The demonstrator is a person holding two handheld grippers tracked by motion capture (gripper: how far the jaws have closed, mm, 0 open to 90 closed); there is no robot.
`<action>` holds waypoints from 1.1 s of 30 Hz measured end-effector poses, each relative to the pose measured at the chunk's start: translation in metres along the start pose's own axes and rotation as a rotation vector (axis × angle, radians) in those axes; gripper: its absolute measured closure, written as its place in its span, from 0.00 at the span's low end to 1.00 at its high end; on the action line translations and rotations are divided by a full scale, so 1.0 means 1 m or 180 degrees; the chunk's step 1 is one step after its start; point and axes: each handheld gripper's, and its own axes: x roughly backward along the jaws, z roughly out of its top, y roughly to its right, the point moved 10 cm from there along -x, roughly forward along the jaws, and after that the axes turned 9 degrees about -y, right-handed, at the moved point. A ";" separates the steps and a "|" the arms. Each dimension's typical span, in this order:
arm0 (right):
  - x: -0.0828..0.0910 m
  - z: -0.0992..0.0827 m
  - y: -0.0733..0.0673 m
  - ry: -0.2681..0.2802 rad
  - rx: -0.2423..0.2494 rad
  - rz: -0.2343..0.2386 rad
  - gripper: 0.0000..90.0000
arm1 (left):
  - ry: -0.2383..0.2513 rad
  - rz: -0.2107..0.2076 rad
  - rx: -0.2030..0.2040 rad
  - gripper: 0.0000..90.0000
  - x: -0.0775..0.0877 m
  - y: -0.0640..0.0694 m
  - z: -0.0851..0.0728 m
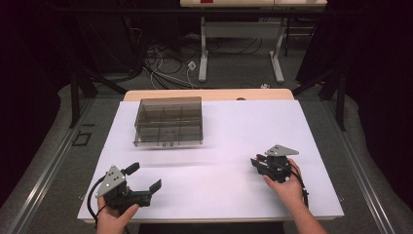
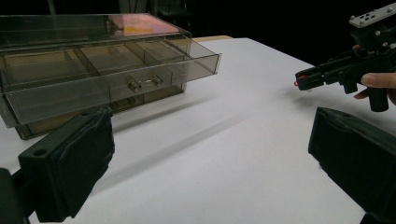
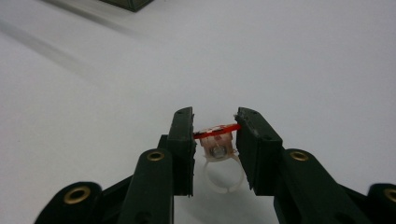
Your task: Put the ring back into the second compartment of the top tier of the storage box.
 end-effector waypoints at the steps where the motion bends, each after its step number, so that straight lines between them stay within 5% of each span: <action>1: 0.001 0.001 0.000 0.0009 0.0005 0.0003 0.75 | 0.0000 0.0001 0.0000 0.00 0.000 0.000 0.000; 33: 0.025 0.035 -0.032 0.0247 0.0119 0.0196 0.75 | -0.0011 0.0013 0.0004 0.00 0.000 0.000 -0.001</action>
